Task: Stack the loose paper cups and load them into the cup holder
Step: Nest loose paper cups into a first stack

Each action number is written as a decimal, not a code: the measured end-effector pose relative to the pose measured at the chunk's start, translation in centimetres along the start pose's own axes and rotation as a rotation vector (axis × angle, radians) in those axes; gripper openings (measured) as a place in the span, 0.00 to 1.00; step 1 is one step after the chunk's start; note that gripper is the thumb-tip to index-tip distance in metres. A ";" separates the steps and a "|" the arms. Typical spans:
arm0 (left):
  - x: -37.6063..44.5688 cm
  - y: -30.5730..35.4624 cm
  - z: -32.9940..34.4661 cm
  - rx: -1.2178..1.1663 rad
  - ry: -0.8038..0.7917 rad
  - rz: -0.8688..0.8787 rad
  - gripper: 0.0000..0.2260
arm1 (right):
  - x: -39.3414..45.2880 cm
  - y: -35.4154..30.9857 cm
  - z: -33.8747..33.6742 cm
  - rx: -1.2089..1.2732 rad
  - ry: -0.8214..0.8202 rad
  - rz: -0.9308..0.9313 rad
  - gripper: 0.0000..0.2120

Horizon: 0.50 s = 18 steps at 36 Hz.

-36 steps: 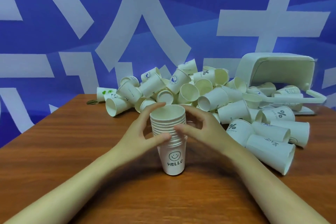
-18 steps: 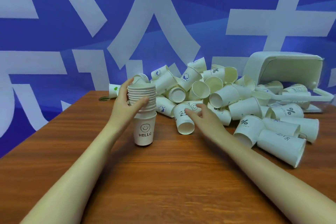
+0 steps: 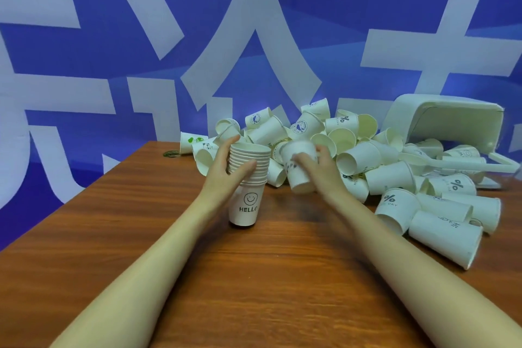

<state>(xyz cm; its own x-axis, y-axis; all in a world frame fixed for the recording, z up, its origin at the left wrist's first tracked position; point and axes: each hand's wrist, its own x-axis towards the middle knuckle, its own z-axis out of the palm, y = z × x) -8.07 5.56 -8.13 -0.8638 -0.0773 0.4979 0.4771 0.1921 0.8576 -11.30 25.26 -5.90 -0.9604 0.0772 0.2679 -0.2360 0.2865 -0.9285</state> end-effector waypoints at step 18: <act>-2.9 1.9 4.4 -0.173 -0.159 -0.028 0.22 | -2.5 -3.5 -0.1 0.316 -0.066 -0.376 0.27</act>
<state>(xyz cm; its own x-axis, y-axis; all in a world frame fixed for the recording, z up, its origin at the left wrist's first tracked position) -5.38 10.43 -8.54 -0.8849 0.0776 0.4592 0.4619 0.0201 0.8867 -8.04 24.11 -3.28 -0.8047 -0.0400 0.5923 -0.5919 -0.0215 -0.8057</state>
